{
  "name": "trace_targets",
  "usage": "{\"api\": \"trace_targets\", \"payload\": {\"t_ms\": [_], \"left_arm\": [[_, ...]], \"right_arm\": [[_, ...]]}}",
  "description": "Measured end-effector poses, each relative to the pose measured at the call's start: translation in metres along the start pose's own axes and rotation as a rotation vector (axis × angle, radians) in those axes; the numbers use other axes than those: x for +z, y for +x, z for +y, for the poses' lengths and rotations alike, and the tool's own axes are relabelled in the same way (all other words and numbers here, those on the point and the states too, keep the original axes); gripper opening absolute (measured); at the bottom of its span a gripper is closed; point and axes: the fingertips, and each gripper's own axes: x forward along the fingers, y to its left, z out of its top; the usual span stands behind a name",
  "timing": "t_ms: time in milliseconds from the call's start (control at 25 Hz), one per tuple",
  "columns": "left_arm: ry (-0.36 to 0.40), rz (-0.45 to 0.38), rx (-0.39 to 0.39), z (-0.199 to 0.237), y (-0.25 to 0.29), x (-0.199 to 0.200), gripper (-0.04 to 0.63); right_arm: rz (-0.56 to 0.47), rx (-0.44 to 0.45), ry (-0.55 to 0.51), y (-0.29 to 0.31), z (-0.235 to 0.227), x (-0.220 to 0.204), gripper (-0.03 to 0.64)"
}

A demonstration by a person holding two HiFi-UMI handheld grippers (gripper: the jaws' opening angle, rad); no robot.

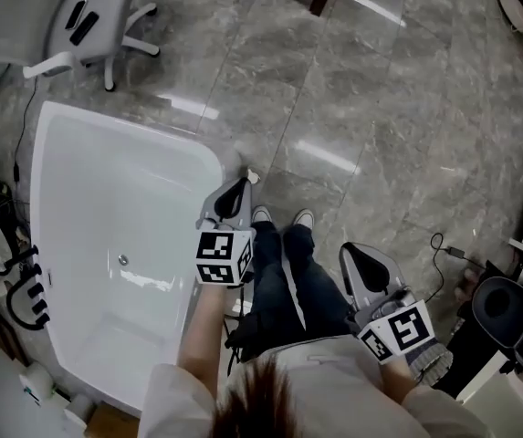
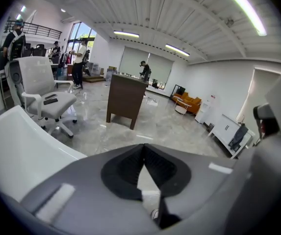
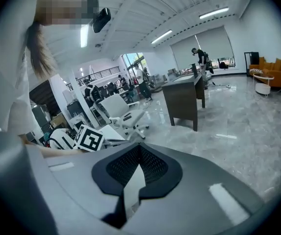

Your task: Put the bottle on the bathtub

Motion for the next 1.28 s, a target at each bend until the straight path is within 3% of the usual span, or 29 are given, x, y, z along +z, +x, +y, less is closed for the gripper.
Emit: {"api": "trace_targets", "payload": {"t_ms": [200,640,1000,1280], "left_arm": [[-0.058,-0.071,0.048,-0.002,-0.047,0.037,0.049],[-0.04,-0.232,0.102,-0.024,-0.151,0.111,0.049],[0.022,-0.332,0.13,-0.022,-0.211,0.158,0.049],[0.087,-0.428,0.114,-0.045,-0.25,0.199,0.049]], "right_arm": [[-0.049,0.009,-0.013,-0.016,0.009,0.029,-0.002],[-0.106,0.0,-0.071,-0.044,0.019,0.05,-0.002],[-0.184,0.015,-0.149,-0.053,0.046,0.088,-0.002],[-0.233,0.022,-0.193,-0.072,0.064,0.112,-0.002]]}}
